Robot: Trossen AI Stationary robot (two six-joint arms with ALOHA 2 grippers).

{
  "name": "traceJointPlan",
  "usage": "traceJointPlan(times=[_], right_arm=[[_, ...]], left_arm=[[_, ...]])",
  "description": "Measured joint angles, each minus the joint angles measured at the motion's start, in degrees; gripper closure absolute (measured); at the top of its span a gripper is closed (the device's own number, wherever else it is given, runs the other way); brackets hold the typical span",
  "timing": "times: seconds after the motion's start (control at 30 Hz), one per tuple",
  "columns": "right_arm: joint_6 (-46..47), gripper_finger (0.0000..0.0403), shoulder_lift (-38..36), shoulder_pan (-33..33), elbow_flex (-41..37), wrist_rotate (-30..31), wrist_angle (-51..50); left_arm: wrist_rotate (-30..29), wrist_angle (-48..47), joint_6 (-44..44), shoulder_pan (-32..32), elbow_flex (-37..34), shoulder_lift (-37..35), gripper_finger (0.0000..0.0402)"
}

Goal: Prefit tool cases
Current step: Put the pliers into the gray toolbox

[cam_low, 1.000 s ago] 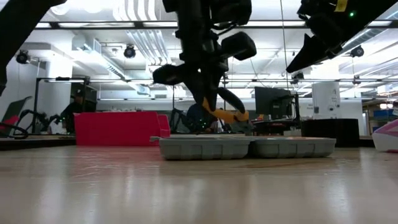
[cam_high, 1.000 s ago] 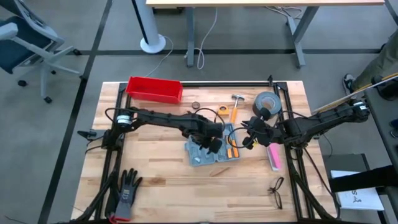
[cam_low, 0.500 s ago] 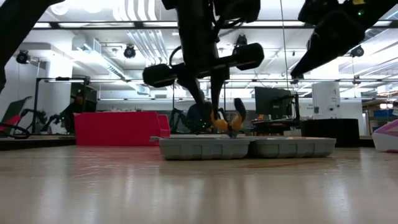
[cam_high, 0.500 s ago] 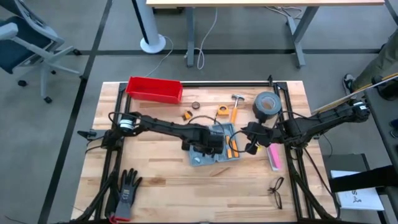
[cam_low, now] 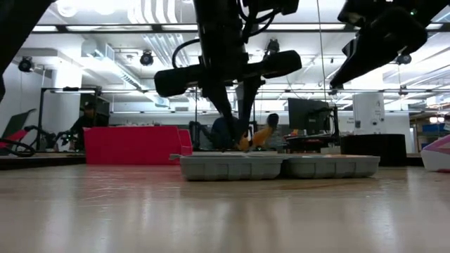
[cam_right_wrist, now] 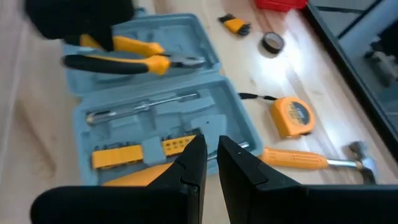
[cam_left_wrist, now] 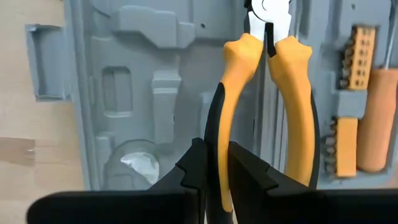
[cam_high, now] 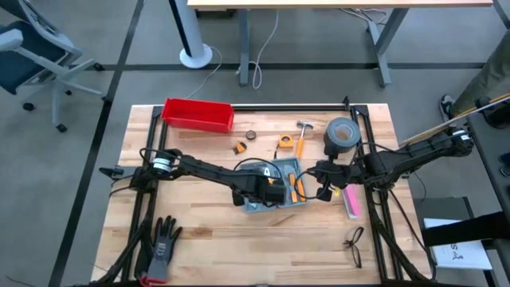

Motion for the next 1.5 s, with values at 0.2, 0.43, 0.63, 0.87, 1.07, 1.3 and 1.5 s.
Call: traceJointPlan(times=[0.2,0.43,0.63,0.87,1.07,1.3,1.5], right_arm=[[-1.5,0.038,0.0,0.5,0.0,-1.8,0.0],[-1.9,0.038,0.0,1.1,0.0,-1.8,0.5],[-2.1,0.038,0.0,1.6,0.0,-1.8,1.5],[-2.5,0.038,0.0,1.9,0.0,-2.1,2.6],[-2.5,0.038,-0.1,1.9,0.0,-2.2,2.6],[-2.5,0.038,-0.1,1.9,0.0,-2.3,2.6],[-2.5,0.038,-0.1,1.9,0.0,-2.5,2.6]], left_arm=[[-0.2,0.0,-3.7,-0.3,-0.8,0.0,0.0364],[0.9,-1.4,-8.1,-2.4,-1.0,0.0,0.0364],[1.0,-1.3,-8.3,-2.8,-1.1,0.0,0.0364],[1.1,0.7,-6.6,-2.5,-1.1,3.0,0.0364],[0.7,4.3,-5.3,-2.2,-0.9,4.6,0.0354],[0.0,3.9,-4.5,-2.1,-0.9,4.6,0.035],[-1.8,6.5,-3.2,-2.2,-1.1,4.6,0.0314]])
